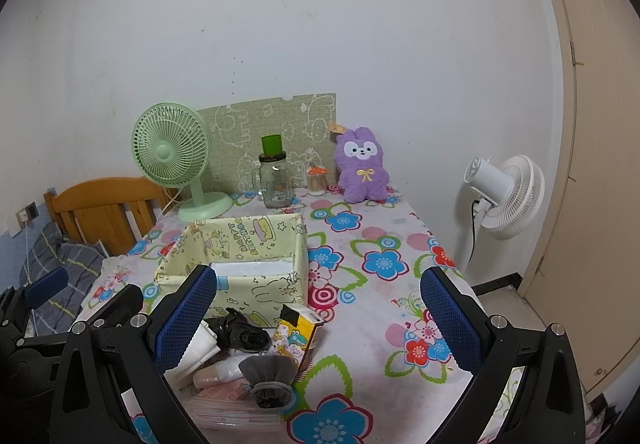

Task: Organize soft objects

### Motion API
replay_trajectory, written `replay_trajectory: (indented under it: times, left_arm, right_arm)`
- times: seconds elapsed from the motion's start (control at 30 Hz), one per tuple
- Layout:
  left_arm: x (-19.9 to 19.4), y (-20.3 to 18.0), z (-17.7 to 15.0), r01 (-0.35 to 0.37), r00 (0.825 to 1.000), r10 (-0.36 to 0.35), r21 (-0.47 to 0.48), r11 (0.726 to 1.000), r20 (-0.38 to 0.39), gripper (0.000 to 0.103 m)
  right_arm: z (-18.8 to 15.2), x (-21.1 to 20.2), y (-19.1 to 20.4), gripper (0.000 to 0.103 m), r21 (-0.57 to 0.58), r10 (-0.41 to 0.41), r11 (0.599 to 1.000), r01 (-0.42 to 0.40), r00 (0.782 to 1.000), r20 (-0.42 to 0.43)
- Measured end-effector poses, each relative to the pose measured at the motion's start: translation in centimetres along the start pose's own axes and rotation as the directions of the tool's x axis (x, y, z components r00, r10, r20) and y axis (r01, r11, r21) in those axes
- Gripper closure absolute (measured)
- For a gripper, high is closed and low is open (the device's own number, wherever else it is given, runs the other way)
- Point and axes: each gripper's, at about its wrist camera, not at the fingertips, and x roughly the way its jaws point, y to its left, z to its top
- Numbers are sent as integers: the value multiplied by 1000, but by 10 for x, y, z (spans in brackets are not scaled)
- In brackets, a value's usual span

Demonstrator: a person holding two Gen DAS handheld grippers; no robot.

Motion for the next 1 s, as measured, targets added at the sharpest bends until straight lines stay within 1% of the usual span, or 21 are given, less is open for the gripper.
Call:
replay_trajectory:
  times: [0.13,0.63,1.0]
  left_arm:
    - [-3,-2,1,-6,1000,6,8,1000,3,1]
    - [-5,-1,4,-7,1000,7,5,1000,15,1]
    - [-4,2,5,-8,1000,8,3,1000,10,0]
  right_arm:
    - [0,1,0,1,8,6,1000,-6,1000,-11]
    - [1,1,-2,1,18,15,1000,-15,1000,-9]
    - [1,2,3,1,10,31,999,-31,1000,-3]
